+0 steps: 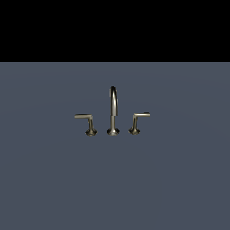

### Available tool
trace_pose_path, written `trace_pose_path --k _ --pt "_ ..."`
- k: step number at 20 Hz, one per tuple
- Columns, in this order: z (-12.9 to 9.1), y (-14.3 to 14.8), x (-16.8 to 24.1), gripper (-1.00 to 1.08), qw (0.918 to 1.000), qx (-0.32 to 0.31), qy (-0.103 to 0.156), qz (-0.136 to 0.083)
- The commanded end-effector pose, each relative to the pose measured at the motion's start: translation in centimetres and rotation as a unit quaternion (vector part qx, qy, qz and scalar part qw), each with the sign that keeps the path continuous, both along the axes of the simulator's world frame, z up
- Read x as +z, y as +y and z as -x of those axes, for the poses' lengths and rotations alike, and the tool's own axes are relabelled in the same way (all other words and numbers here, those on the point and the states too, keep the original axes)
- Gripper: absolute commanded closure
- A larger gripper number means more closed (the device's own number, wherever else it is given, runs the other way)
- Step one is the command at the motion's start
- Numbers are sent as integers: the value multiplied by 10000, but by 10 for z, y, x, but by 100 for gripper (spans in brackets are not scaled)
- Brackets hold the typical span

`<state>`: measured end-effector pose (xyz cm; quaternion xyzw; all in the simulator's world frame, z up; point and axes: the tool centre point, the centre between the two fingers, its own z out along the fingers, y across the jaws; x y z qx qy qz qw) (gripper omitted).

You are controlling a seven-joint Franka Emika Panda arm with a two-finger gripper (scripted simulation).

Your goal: Turn on the faucet by rotating a designated handle.

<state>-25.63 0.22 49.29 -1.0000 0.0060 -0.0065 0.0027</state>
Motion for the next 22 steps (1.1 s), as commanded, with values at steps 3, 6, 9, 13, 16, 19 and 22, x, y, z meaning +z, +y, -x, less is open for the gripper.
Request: trace_pose_path --k 3,6,9,13,16,19,22 --pt "0 0 -1 108 10000 -10 0 0" --pt "-1 3 -3 108 10000 -65 1 0" --pt "-3 7 -9 108 9999 -167 2 -1" --pt "-7 16 -20 108 9993 -376 5 -2" --pt "-11 25 -31 108 9983 -589 8 -4" --pt "-17 36 -45 108 9964 -849 11 -6" --pt "-25 48 -62 108 9933 -1153 15 -8"
